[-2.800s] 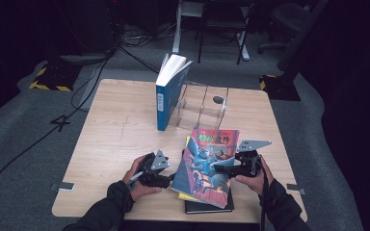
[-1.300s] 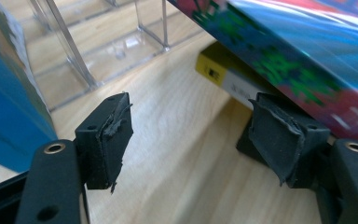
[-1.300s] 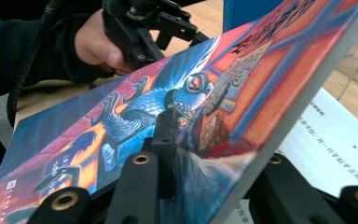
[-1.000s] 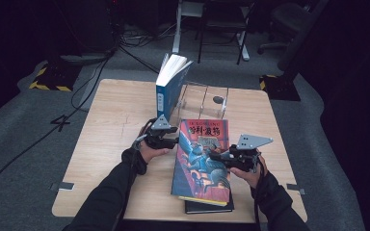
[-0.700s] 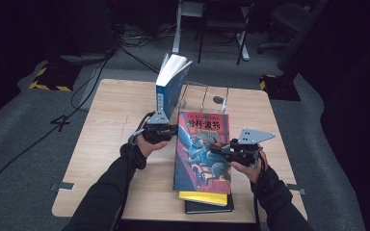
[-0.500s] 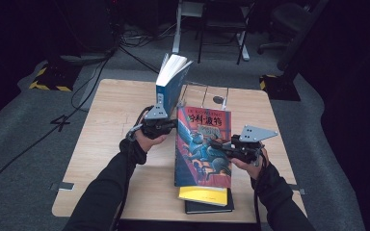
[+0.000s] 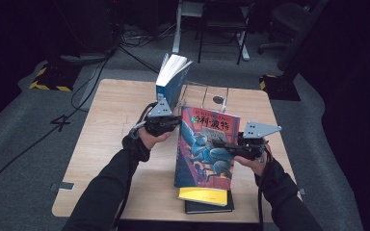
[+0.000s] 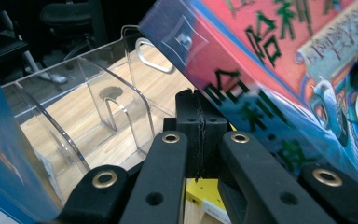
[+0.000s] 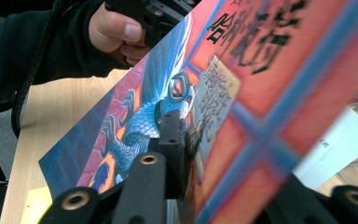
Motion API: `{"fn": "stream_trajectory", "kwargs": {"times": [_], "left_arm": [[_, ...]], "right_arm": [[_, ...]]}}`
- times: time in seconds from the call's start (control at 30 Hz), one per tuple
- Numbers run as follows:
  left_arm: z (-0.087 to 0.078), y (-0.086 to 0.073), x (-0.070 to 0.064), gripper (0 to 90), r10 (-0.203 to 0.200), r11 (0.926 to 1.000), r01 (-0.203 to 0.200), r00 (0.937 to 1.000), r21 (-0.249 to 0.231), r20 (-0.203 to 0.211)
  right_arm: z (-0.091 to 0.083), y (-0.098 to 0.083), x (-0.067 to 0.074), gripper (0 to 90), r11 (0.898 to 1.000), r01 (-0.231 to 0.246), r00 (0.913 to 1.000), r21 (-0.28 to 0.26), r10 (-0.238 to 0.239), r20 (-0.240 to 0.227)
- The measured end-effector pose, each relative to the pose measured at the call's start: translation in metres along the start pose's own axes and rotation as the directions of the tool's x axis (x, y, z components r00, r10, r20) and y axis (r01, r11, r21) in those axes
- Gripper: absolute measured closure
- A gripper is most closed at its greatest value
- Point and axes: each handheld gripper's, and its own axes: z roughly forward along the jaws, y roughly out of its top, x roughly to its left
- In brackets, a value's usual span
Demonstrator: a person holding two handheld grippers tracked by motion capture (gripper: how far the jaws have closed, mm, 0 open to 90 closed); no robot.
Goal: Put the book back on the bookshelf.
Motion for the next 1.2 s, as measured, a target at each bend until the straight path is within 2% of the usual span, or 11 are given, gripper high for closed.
{"fn": "stream_trajectory", "kwargs": {"times": [0.1, 0.23, 0.27, 0.37, 0.53, 0.6, 0.67, 0.73, 0.8, 0.9, 1.2], "left_arm": [[-0.002, 0.004, 0.0, 89.9, 0.003, 1.0, -0.003, 1.0, -0.005, -0.005], [-0.008, 0.015, -0.001, 89.9, 0.014, 0.9997, -0.014, 0.9997, -0.02, -0.019], [-0.009, 0.018, -0.001, 89.9, 0.015, 0.9997, -0.015, 0.9996, -0.02, -0.022], [-0.016, 0.03, -0.004, 89.9, 0.052, 0.9985, -0.053, 0.998, -0.013, -0.036], [-0.024, 0.038, -0.013, 89.9, 0.071, 0.9968, -0.072, 0.9971, -0.034, -0.029], [-0.031, 0.041, -0.027, 89.9, 0.107, 0.993, -0.108, 0.9939, -0.048, -0.027], [-0.033, 0.042, -0.031, 89.8, 0.113, 0.9919, -0.114, 0.9933, -0.055, -0.022], [-0.038, 0.043, -0.043, 89.8, 0.138, 0.9877, -0.139, 0.9903, -0.072, -0.018], [-0.041, 0.043, -0.051, 89.8, 0.146, 0.9856, -0.146, 0.9893, -0.086, -0.004], [-0.044, 0.042, -0.06, 89.6, 0.141, 0.9852, -0.138, 0.9898, -0.102, 0.024], [-0.046, 0.024, -0.086, 83.0, 0.127, 0.9889, -0.124, 0.9912, -0.082, 0.036]], "right_arm": [[0.0, 0.001, 0.001, 78.2, 1.0, 0.01, 0.9999, -0.004, -0.01, 0.009], [-0.002, 0.006, 0.004, 81.0, 0.999, 0.035, 0.9981, -0.03, -0.034, 0.052], [-0.003, 0.01, 0.005, 82.4, 0.998, 0.053, 0.9953, -0.038, -0.049, 0.084], [-0.004, 0.014, 0.009, 83.5, 0.997, 0.072, 0.9904, -0.04, -0.066, 0.121], [-0.009, 0.016, 0.019, 84.5, 0.99, 0.129, 0.9785, -0.06, -0.118, 0.17], [-0.014, 0.014, 0.025, 84.5, 0.987, 0.144, 0.9768, -0.07, -0.131, 0.17], [-0.016, 0.012, 0.03, 84.5, 0.985, 0.156, 0.9748, -0.077, -0.141, 0.173], [-0.023, 0.006, 0.041, 84.6, 0.974, 0.204, 0.9651, -0.099, -0.183, 0.187], [-0.029, 0.001, 0.049, 84.7, 0.968, 0.224, 0.9611, -0.11, -0.201, 0.19], [-0.034, -0.004, 0.054, 84.7, 0.966, 0.223, 0.9632, -0.131, -0.198, 0.182], [-0.046, -0.011, 0.069, 84.6, 0.963, 0.227, 0.9668, -0.142, -0.206, 0.151]]}}
